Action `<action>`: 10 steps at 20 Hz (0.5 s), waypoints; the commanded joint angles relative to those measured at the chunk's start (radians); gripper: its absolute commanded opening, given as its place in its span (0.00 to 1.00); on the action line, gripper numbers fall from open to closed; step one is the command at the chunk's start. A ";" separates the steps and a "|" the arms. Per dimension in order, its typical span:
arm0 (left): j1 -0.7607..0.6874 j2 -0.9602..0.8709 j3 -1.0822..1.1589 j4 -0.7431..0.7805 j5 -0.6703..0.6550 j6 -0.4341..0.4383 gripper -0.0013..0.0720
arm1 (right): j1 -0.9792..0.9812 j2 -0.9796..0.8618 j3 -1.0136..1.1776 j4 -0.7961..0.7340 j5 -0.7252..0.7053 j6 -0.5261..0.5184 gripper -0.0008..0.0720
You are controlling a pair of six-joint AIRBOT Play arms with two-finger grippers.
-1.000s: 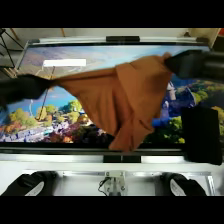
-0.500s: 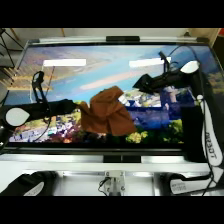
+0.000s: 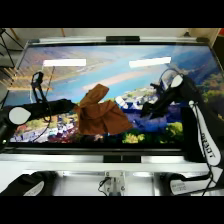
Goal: Fold the shirts.
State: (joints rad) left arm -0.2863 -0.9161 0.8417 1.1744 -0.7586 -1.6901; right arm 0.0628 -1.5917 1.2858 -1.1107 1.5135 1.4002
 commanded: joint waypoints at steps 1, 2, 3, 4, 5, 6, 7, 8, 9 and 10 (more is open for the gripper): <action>0.001 -0.001 -0.001 -0.001 -0.008 0.006 0.06 | 0.081 0.009 -0.135 0.084 -0.176 0.019 0.92; 0.001 -0.001 -0.001 -0.001 -0.010 0.006 0.06 | 0.117 0.007 -0.141 0.084 -0.224 0.021 0.92; 0.001 -0.001 -0.001 -0.001 -0.009 0.006 0.06 | 0.147 -0.001 -0.141 0.085 -0.249 0.021 0.92; 0.001 -0.001 -0.001 -0.001 -0.008 0.006 0.06 | 0.172 -0.012 -0.141 0.085 -0.264 0.027 0.92; 0.001 -0.001 -0.001 -0.001 -0.008 0.006 0.06 | 0.190 -0.027 -0.141 0.086 -0.266 0.035 0.91; 0.001 -0.001 -0.001 -0.001 -0.009 0.006 0.06 | 0.206 -0.044 -0.141 0.091 -0.264 0.037 0.91; 0.001 -0.001 -0.001 -0.001 -0.009 0.006 0.06 | 0.219 -0.058 -0.141 0.100 -0.265 0.036 0.91; 0.001 -0.001 -0.001 -0.001 -0.009 0.006 0.06 | 0.227 -0.065 -0.141 0.105 -0.277 0.037 0.90; 0.001 -0.001 -0.001 -0.001 -0.009 0.006 0.06 | 0.228 -0.066 -0.141 0.113 -0.293 0.039 0.72; 0.002 -0.001 -0.001 0.000 -0.008 0.007 0.06 | 0.227 -0.066 -0.137 0.137 -0.298 0.041 0.34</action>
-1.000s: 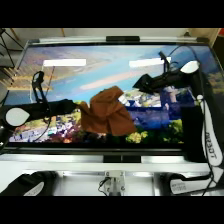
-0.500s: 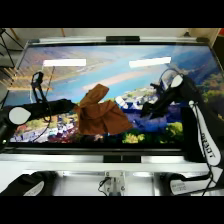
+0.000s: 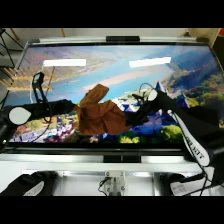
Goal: Fold the shirts.
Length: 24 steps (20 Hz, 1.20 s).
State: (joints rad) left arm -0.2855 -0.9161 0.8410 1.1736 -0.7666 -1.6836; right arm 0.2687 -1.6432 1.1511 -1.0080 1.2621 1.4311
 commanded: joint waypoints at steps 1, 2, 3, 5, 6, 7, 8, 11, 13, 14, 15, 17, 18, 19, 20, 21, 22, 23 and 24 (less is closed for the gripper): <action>0.001 0.000 0.000 0.002 0.000 0.010 0.06 | 0.021 -0.013 0.010 0.051 -0.035 0.012 0.13; 0.003 0.005 0.005 0.002 0.000 0.033 0.06 | 0.021 -0.006 0.034 0.062 -0.009 -0.005 0.12; 0.008 0.011 0.020 0.003 -0.004 0.042 0.06 | 0.021 0.015 0.067 0.065 0.023 -0.031 0.12; 0.037 0.043 0.103 0.009 -0.035 0.105 0.06 | 0.013 0.095 0.163 0.043 0.081 -0.061 0.12; 0.059 0.064 0.177 0.010 -0.072 0.166 0.06 | 0.000 0.149 0.223 0.026 0.093 -0.062 0.12; 0.085 0.086 0.272 0.030 -0.118 0.201 0.06 | -0.026 0.216 0.294 0.007 0.091 -0.059 0.12; 0.114 0.110 0.393 0.069 -0.164 0.202 0.06 | -0.061 0.282 0.364 -0.011 0.085 -0.047 0.12; 0.206 0.164 0.775 0.110 -0.202 0.168 0.06 | -0.204 0.502 0.537 -0.046 -0.005 -0.007 0.12; 0.229 0.179 0.966 0.109 -0.198 0.123 0.06 | -0.277 0.644 0.560 -0.048 -0.092 0.008 0.12; 0.229 0.182 1.022 0.097 -0.200 0.114 0.06 | -0.296 0.700 0.560 -0.048 -0.113 0.008 0.12; 0.229 0.188 1.054 0.071 -0.203 0.111 0.06 | -0.307 0.746 0.560 -0.049 -0.118 0.008 0.12; 0.229 0.199 1.059 0.034 -0.207 0.098 0.06 | -0.311 0.803 0.560 -0.048 -0.111 0.009 0.12; 0.229 0.199 1.059 0.029 -0.207 0.096 0.06 | -0.311 0.825 0.560 -0.051 -0.111 0.009 0.12; 0.229 0.196 1.059 0.030 -0.200 0.097 0.06 | -0.311 0.840 0.560 -0.063 -0.115 0.009 0.12; 0.229 0.192 1.059 0.031 -0.185 0.098 0.06 | -0.311 0.851 0.560 -0.082 -0.116 0.010 0.12; 0.229 0.187 1.059 0.035 -0.166 0.101 0.06 | -0.311 0.855 0.560 -0.115 -0.104 0.021 0.12; 0.229 0.174 1.059 0.034 -0.150 0.101 0.06 | -0.311 0.852 0.560 -0.162 -0.072 0.047 0.12; 0.229 0.154 1.059 0.034 -0.150 0.101 0.06 | -0.311 0.841 0.560 -0.226 -0.013 0.074 0.12; 0.229 0.132 1.059 0.033 -0.159 0.100 0.06 | -0.311 0.822 0.560 -0.289 0.063 0.097 0.12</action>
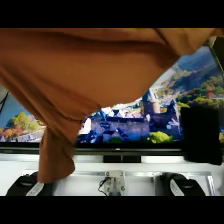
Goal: Fold the shirts.
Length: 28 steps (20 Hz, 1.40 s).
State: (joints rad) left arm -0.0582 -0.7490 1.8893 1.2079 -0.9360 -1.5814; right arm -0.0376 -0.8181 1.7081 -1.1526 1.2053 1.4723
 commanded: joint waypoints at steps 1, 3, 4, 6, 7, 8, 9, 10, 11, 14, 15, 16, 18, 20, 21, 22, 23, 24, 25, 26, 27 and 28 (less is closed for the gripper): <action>0.002 -0.059 0.011 -0.016 0.011 -0.002 0.06 | -0.004 -0.023 0.003 -0.179 0.187 0.063 0.12; 0.002 -0.095 0.011 -0.085 0.047 0.004 0.06 | -0.004 -0.041 0.003 -0.183 0.267 0.061 0.12; 0.002 -0.099 0.011 -0.109 0.079 0.029 0.06 | -0.004 -0.038 0.003 -0.176 0.267 0.061 0.12; 0.002 -0.088 0.018 -0.117 0.160 0.056 0.06 | -0.004 -0.014 0.003 -0.166 0.257 0.058 0.12; 0.002 -0.082 0.028 -0.116 0.199 0.056 0.06 | -0.004 0.001 0.003 -0.145 0.257 0.045 0.12; 0.002 -0.082 0.045 -0.116 0.233 0.056 0.06 | -0.004 0.019 0.003 -0.124 0.257 0.033 0.12; 0.002 -0.082 0.068 -0.116 0.249 0.055 0.06 | -0.004 0.040 0.003 -0.101 0.257 0.030 0.12; 0.002 -0.082 0.090 -0.116 0.252 0.055 0.06 | -0.004 0.059 0.003 -0.089 0.257 0.031 0.12; 0.002 -0.082 0.103 -0.116 0.255 0.055 0.06 | -0.004 0.079 0.003 -0.077 0.257 0.035 0.12; 0.002 -0.091 0.106 -0.055 0.386 0.055 0.06 | -0.004 0.117 0.003 -0.015 0.241 0.116 0.12; 0.002 -0.104 0.106 -0.008 0.441 0.055 0.06 | -0.004 0.117 0.003 0.019 0.236 0.150 0.12; 0.002 -0.122 0.106 0.021 0.468 0.055 0.06 | -0.004 0.108 0.003 0.053 0.236 0.182 0.12; 0.002 -0.182 0.105 0.024 0.452 0.055 0.06 | -0.004 0.069 0.002 0.064 0.256 0.242 0.12; 0.002 -0.278 0.105 0.025 0.367 0.055 0.06 | -0.004 -0.009 0.002 0.025 0.301 0.259 0.12; 0.002 -0.339 0.105 0.027 0.324 0.055 0.06 | -0.004 -0.059 0.000 -0.008 0.323 0.258 0.12; 0.002 -0.412 0.105 0.027 0.290 0.055 0.06 | -0.004 -0.116 -0.017 -0.042 0.328 0.256 0.12; 0.001 -0.491 0.105 0.025 0.273 0.055 0.06 | -0.004 -0.170 -0.047 -0.073 0.315 0.246 0.12; -0.002 -0.565 0.105 0.023 0.264 0.055 0.06 | -0.004 -0.229 -0.093 -0.098 0.284 0.238 0.12; -0.006 -0.644 0.105 0.021 0.255 0.053 0.06 | -0.004 -0.291 -0.143 -0.106 0.237 0.239 0.12; -0.016 -0.713 0.105 0.011 0.243 0.046 0.06 | -0.004 -0.352 -0.185 -0.105 0.179 0.238 0.12; -0.025 -0.782 0.105 -0.009 0.232 0.047 0.06 | -0.004 -0.421 -0.211 -0.104 0.107 0.227 0.12; -0.035 -0.837 0.105 -0.026 0.227 0.047 0.06 | -0.007 -0.490 -0.213 -0.103 0.054 0.227 0.12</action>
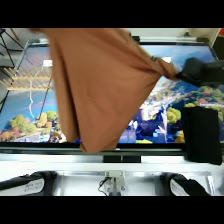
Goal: Fold the shirts.
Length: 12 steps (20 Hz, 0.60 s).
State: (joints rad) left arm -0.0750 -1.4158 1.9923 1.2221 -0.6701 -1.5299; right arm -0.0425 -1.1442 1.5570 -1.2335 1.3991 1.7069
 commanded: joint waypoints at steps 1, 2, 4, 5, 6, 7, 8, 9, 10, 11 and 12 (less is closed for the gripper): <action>-0.029 -0.221 0.002 -0.053 -0.043 -0.005 0.06 | -0.007 -0.225 -0.062 0.002 -0.194 -0.006 0.12; -0.039 -0.267 0.002 -0.065 -0.056 -0.013 0.06 | -0.016 -0.282 -0.062 0.037 -0.251 -0.005 0.12; -0.063 -0.344 0.002 -0.074 -0.138 -0.020 0.07 | -0.017 -0.366 -0.062 0.104 -0.319 -0.005 0.12; -0.076 -0.381 0.002 -0.074 -0.206 -0.019 0.07 | -0.016 -0.400 -0.062 0.119 -0.336 -0.005 0.12; -0.084 -0.413 0.002 -0.075 -0.277 -0.019 0.07 | -0.016 -0.426 -0.062 0.139 -0.338 -0.005 0.12; -0.091 -0.444 0.002 -0.078 -0.362 -0.020 0.07 | -0.016 -0.448 -0.062 0.162 -0.331 -0.006 0.12; -0.093 -0.465 0.002 -0.088 -0.436 -0.056 0.10 | -0.016 -0.461 -0.062 0.175 -0.315 -0.008 0.12; -0.087 -0.472 0.003 -0.120 -0.496 -0.092 0.38 | -0.016 -0.461 -0.062 0.183 -0.295 -0.023 0.12; -0.071 -0.467 0.012 -0.148 -0.558 -0.089 0.78 | -0.016 -0.453 -0.059 0.182 -0.266 -0.047 0.12; -0.044 -0.455 0.037 -0.150 -0.644 -0.087 0.94 | -0.018 -0.439 -0.057 0.172 -0.230 -0.076 0.12; -0.012 -0.436 0.056 -0.150 -0.729 -0.079 0.94 | -0.019 -0.422 -0.057 0.156 -0.194 -0.091 0.12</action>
State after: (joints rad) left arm -0.1287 -1.8473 2.0163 1.1061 -1.1481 -1.5936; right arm -0.0597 -1.5681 1.4986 -1.0840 1.1416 1.6653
